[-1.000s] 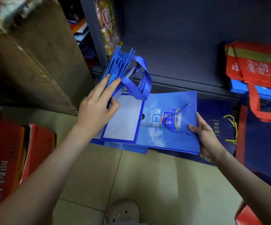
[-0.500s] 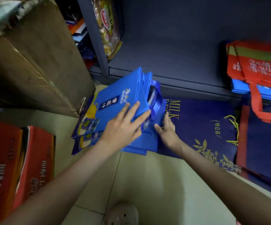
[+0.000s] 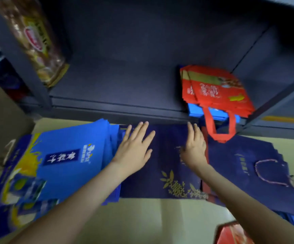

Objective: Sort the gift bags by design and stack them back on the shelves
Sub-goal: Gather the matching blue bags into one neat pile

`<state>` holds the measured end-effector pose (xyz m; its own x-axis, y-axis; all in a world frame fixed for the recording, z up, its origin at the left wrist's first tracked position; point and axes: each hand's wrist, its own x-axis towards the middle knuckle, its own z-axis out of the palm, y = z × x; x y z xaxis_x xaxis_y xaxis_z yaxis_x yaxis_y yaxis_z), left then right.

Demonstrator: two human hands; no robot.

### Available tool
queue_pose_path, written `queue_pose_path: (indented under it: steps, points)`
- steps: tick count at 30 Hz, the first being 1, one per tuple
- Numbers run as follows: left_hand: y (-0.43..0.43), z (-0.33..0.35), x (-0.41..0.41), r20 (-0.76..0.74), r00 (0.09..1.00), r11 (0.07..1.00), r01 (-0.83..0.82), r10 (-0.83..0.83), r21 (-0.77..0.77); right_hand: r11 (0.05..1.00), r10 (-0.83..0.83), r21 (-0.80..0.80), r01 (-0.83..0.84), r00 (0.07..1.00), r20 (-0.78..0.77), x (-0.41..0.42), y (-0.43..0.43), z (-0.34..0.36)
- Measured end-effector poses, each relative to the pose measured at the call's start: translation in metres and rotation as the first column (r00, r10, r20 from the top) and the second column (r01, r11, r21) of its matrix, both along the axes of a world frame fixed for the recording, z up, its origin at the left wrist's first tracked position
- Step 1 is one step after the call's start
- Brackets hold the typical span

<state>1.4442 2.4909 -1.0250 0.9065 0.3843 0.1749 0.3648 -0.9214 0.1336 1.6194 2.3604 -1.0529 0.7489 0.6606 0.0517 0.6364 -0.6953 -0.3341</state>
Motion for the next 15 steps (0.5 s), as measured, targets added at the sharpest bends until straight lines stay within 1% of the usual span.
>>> queue_pose_path:
  steps: [3,5,7,9,10,13,14,15]
  points:
    - [0.005,0.001,0.037,-0.019,0.999,1.000,-0.027,0.026,-0.015,0.999,-0.044,-0.010,0.045,0.996,0.083,0.048,0.008,0.010]
    - [0.005,-0.004,0.056,-0.032,0.998,0.998,-0.051,0.050,-0.029,0.999,-0.041,0.024,0.037,0.988,0.151,0.072,0.016,0.011]
    - [0.004,-0.008,0.070,-0.023,0.999,0.998,-0.050,0.050,-0.029,0.999,-0.035,0.045,0.028,0.984,0.175,0.092,0.030,0.011]
    - [0.004,-0.010,0.081,-0.014,0.999,0.998,-0.047,0.046,-0.048,1.000,-0.019,0.006,0.018,0.987,0.159,0.111,0.048,0.010]
    - [0.005,-0.012,0.084,-0.007,0.999,0.998,-0.045,0.044,-0.049,0.999,-0.028,-0.021,0.031,0.992,0.125,0.120,0.056,0.009]
    - [0.009,-0.019,0.091,0.009,0.999,0.998,-0.048,0.049,-0.027,0.991,-0.128,-0.055,0.125,0.990,-0.053,0.141,0.073,0.005]
    - [0.010,-0.021,0.091,0.014,0.999,0.999,-0.050,0.050,-0.017,0.987,-0.151,-0.067,0.148,0.987,-0.046,0.146,0.075,0.004]
    - [0.011,-0.024,0.092,0.010,0.999,0.999,-0.049,0.049,-0.005,0.983,-0.163,-0.087,0.163,0.987,0.005,0.150,0.076,0.003]
